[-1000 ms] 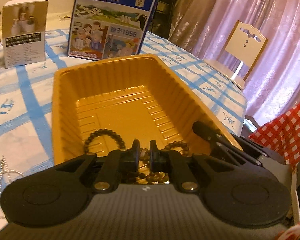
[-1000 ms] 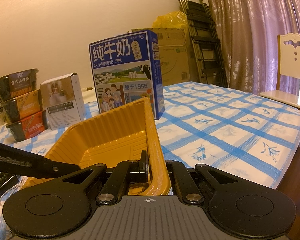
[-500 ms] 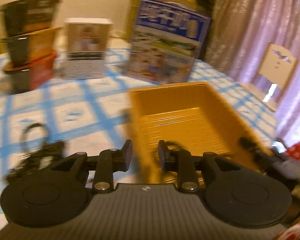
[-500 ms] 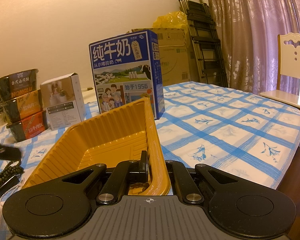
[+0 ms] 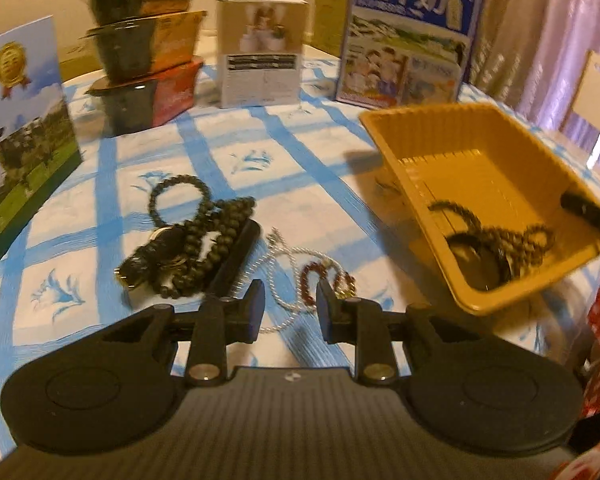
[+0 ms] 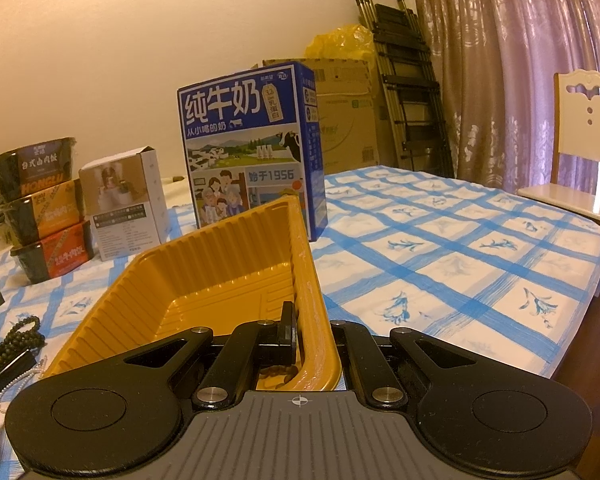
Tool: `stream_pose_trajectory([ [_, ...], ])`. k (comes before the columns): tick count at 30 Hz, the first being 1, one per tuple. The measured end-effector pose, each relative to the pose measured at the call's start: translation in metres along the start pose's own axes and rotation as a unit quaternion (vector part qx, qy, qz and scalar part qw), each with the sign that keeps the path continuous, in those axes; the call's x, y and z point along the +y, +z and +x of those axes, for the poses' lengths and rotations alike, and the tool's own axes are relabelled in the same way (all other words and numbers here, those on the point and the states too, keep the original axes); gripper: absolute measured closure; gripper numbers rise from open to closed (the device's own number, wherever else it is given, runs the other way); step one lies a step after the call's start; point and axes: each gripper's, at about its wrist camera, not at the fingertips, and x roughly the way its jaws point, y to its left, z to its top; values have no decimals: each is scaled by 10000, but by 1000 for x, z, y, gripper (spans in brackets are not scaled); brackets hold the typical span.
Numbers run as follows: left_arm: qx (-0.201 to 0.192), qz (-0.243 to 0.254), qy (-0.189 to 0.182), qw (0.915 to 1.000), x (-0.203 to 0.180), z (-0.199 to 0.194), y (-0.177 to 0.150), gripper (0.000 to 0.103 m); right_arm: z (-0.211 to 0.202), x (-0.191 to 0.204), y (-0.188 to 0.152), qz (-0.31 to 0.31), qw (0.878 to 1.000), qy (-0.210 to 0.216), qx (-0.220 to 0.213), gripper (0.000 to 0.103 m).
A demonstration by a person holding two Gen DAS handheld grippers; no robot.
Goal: Organize jewelry
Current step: 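Move the open left tool back to the pearl and red bracelets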
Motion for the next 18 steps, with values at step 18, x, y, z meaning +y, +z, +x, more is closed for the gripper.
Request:
stream_pose_trajectory([
  [18,85,1209,-178,9925,-34,23,-1,79,0,-1,-1,18,10000,7,23,99],
])
